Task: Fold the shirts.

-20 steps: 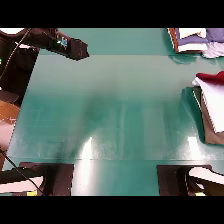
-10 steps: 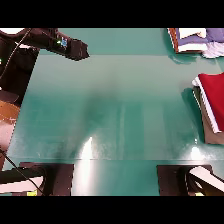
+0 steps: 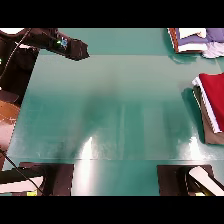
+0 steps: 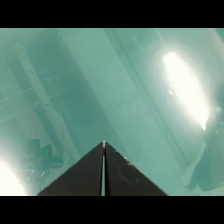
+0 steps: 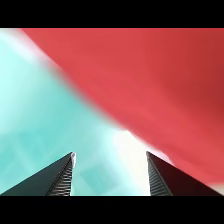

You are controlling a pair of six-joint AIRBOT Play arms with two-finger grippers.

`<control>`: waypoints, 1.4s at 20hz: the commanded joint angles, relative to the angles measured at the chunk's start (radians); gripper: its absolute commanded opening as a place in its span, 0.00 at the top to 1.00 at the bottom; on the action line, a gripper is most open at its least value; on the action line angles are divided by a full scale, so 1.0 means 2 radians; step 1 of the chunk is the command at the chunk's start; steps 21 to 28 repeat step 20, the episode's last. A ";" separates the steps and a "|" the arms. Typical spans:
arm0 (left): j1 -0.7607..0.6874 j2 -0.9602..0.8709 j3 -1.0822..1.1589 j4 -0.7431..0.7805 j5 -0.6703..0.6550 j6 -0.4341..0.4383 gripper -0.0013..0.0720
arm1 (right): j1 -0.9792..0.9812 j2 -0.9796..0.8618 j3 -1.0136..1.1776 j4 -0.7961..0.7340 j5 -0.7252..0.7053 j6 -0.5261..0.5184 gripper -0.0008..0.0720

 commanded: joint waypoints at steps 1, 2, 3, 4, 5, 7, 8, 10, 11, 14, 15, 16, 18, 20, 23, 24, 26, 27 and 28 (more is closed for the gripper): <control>0.000 0.000 0.000 0.000 -0.003 0.000 0.95 | 0.139 0.010 -0.001 0.064 -0.035 0.004 0.38; 0.000 0.000 0.000 0.000 -0.002 0.000 0.95 | 0.185 0.008 -0.001 0.063 -0.043 0.003 0.41; 0.000 0.000 0.000 0.000 -0.002 0.000 0.95 | 0.227 0.004 -0.001 0.063 -0.049 0.003 0.41; 0.000 0.000 0.000 0.000 0.000 0.000 0.95 | 0.268 -0.002 -0.001 0.063 -0.058 0.003 0.41; 0.000 0.000 0.000 0.000 0.003 0.000 0.95 | 0.303 -0.010 -0.001 0.063 -0.065 0.003 0.41; 0.000 0.000 0.000 0.000 0.009 0.000 0.95 | 0.363 -0.028 -0.001 0.063 -0.069 0.003 0.44; 0.000 0.000 0.000 0.000 0.012 0.000 0.95 | 0.387 -0.038 -0.001 0.063 -0.068 -0.003 0.63; 0.000 0.000 0.000 -0.001 0.021 0.000 0.95 | 0.420 -0.053 -0.001 0.063 -0.064 -0.018 0.97; 0.000 0.000 0.000 -0.001 0.022 0.000 0.95 | 0.430 -0.058 -0.001 0.063 -0.066 -0.019 0.97; 0.000 0.000 0.000 -0.001 0.023 0.000 0.95 | 0.440 -0.060 -0.001 0.063 -0.069 -0.019 0.97; 0.000 0.000 0.000 -0.001 0.023 0.000 0.95 | 0.440 -0.060 -0.001 0.063 -0.069 -0.019 0.97; 0.000 0.000 0.000 -0.001 0.023 0.000 0.95 | 0.438 -0.060 -0.001 0.063 -0.068 -0.019 0.97; 0.000 0.000 0.000 -0.001 0.023 0.000 0.95 | 0.436 -0.060 -0.001 0.064 -0.067 -0.019 0.97; 0.000 0.000 0.000 -0.001 0.023 0.000 0.95 | 0.436 -0.060 -0.001 0.064 -0.067 -0.019 0.97; 0.000 0.000 0.000 -0.001 0.023 0.000 0.95 | 0.436 -0.060 -0.001 0.064 -0.067 -0.019 0.97; 0.000 0.000 0.000 -0.001 0.023 0.000 0.95 | 0.436 -0.060 -0.001 0.064 -0.067 -0.019 0.97; 0.000 0.000 0.000 -0.001 0.023 0.000 0.95 | 0.436 -0.060 -0.001 0.064 -0.067 -0.019 0.97; 0.000 0.000 0.000 -0.001 0.023 0.000 0.95 | 0.436 -0.060 -0.001 0.064 -0.067 -0.019 0.97; 0.000 0.000 0.000 -0.001 0.023 0.000 0.95 | 0.436 -0.060 -0.001 0.064 -0.067 -0.019 0.97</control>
